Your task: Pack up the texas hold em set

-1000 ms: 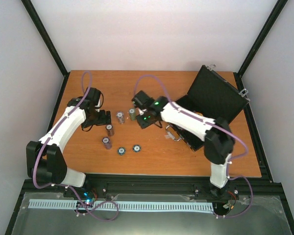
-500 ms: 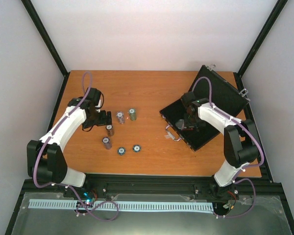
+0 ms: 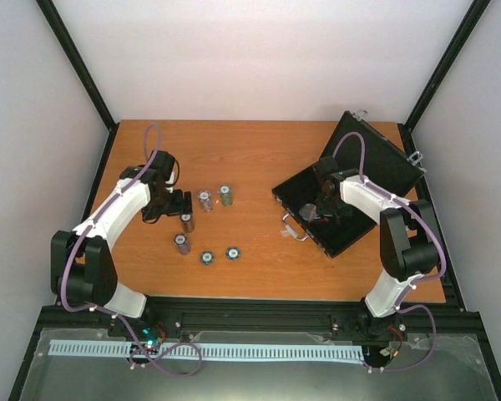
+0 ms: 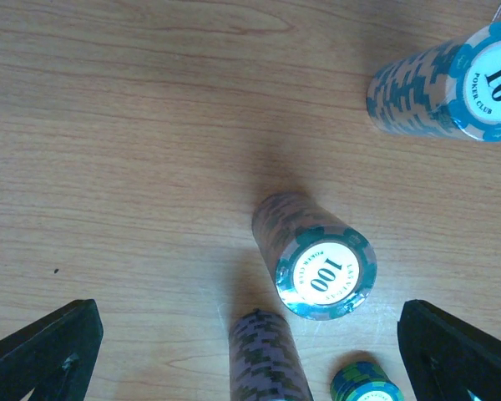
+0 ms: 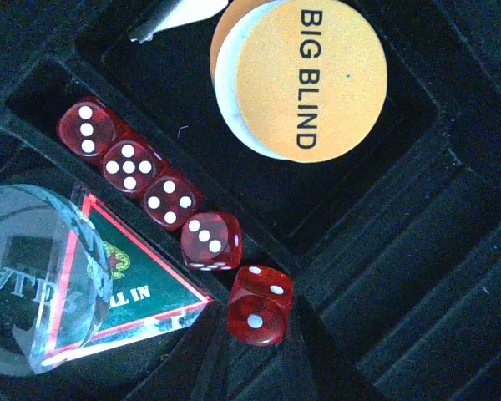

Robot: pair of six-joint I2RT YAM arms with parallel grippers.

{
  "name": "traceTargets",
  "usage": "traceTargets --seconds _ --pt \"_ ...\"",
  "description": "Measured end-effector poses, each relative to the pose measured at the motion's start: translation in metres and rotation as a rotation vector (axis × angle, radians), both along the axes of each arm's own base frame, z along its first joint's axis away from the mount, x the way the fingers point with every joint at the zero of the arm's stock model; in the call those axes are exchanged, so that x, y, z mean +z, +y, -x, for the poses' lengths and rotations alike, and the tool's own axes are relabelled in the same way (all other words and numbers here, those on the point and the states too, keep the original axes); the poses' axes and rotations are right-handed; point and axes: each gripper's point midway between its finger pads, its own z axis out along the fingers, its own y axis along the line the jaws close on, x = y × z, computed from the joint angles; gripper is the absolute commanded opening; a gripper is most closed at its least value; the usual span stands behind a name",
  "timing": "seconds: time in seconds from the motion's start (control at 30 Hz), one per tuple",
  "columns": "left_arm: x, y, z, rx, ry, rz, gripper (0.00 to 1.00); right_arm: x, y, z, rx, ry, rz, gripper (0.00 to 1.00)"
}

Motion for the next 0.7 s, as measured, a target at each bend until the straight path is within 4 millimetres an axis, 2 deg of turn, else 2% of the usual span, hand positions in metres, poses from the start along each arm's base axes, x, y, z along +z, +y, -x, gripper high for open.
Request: traceTargets --seconds 0.3,0.47,0.53,0.6,0.7 --pt "-0.005 -0.001 -0.003 -0.001 0.007 0.002 1.00 -0.015 -0.005 -0.003 -0.024 0.027 -0.012 0.03" --pt "-0.005 -0.001 -0.003 -0.001 0.008 0.002 1.00 -0.017 -0.002 -0.006 -0.020 0.025 -0.030 0.04" --pt "-0.005 -0.001 -0.003 -0.001 0.009 0.002 1.00 -0.017 -0.002 -0.006 -0.021 0.025 -0.031 0.06" --pt "-0.006 -0.001 -0.003 -0.001 0.012 0.001 1.00 -0.017 -0.002 -0.005 -0.021 0.025 -0.029 0.13" --pt "-0.008 -0.001 -0.003 -0.001 0.019 0.000 1.00 -0.017 -0.002 -0.006 -0.022 0.025 -0.027 0.19"
